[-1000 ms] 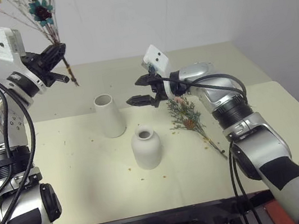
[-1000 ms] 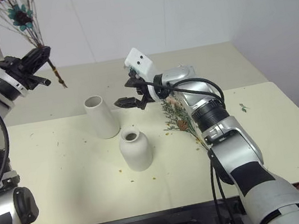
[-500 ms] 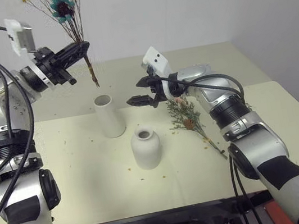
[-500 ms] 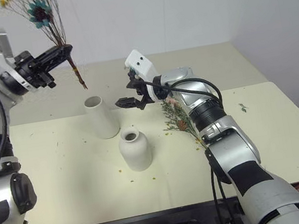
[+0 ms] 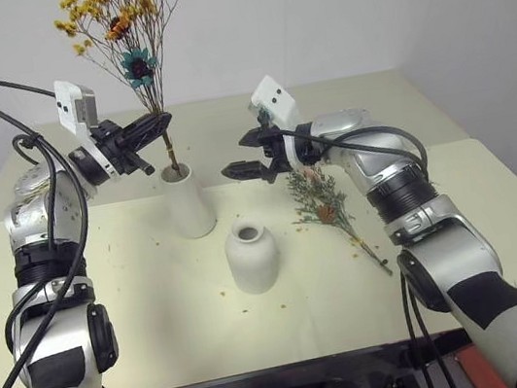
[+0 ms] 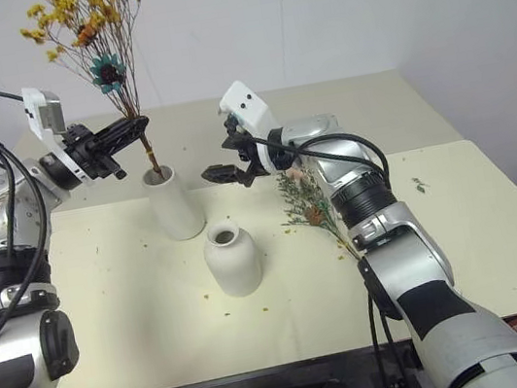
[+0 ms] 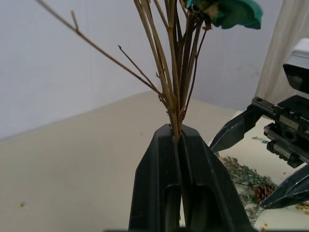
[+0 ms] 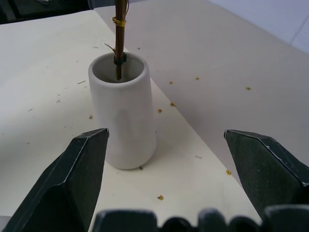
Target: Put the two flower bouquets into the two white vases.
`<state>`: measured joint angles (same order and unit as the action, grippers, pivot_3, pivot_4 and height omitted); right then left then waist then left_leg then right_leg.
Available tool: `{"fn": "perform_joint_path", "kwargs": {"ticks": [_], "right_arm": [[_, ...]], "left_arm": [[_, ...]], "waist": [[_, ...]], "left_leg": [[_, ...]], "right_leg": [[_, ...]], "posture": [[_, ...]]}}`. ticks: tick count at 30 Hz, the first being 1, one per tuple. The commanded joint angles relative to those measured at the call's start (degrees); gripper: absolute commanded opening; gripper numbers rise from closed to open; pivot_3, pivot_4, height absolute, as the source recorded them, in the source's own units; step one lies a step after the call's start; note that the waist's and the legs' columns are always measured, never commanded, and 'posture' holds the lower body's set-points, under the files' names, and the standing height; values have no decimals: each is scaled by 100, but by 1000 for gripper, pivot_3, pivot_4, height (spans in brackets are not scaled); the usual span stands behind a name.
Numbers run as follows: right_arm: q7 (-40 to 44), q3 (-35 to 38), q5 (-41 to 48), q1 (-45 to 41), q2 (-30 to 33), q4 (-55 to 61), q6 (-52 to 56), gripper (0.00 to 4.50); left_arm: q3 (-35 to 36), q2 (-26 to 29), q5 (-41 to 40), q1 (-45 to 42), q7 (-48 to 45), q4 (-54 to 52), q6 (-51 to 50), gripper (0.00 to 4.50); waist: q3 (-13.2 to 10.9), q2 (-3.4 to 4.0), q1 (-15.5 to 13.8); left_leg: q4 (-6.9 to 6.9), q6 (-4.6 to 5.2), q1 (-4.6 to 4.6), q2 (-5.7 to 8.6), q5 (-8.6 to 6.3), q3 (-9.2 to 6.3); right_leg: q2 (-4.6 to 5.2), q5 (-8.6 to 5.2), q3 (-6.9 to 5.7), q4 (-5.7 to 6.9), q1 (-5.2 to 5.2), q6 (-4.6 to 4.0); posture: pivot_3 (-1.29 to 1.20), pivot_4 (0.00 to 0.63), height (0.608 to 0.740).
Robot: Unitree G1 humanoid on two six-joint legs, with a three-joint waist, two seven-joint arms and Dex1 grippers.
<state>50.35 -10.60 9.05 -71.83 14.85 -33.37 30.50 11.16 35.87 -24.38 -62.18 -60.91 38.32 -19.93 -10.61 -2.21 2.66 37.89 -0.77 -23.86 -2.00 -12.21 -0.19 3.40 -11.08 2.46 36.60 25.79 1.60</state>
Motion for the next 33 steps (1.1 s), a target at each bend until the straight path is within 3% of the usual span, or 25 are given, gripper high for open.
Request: {"fn": "perform_joint_path", "kwargs": {"ticks": [1,15,18,30,33], "right_arm": [[-7,175,77,-24,43,372,63,4500],[22,198,147,104,89,755,242,4500],[21,198,168,138,95,815,269,4500],[22,201,226,255,122,1042,369,4500],[30,198,221,329,185,1168,436,4500]], "left_arm": [[55,-57,33,116,85,-209,190,34],[61,-153,182,751,558,-864,94,34],[87,-131,180,909,736,-1017,10,686],[364,166,-107,1642,1054,-2293,-594,4321],[581,364,-260,2026,1164,-2953,-785,4462]], "waist": [[0,0,0],[0,0,11],[0,0,2],[0,0,18],[0,0,14]], "left_leg": [[0,0,0,2,0,0],[0,0,2,0,0,0],[0,0,1,0,1,0],[0,0,1,-1,0,0],[0,0,1,-1,0,0]], "right_leg": [[2,0,1,5,1,0],[-1,0,2,18,10,0],[-1,0,2,18,11,-1],[-1,0,3,18,12,-1],[-1,0,2,16,13,-1]], "posture": [[0,150,740],[0,150,740],[0,150,740],[0,150,740],[0,150,740]]}}
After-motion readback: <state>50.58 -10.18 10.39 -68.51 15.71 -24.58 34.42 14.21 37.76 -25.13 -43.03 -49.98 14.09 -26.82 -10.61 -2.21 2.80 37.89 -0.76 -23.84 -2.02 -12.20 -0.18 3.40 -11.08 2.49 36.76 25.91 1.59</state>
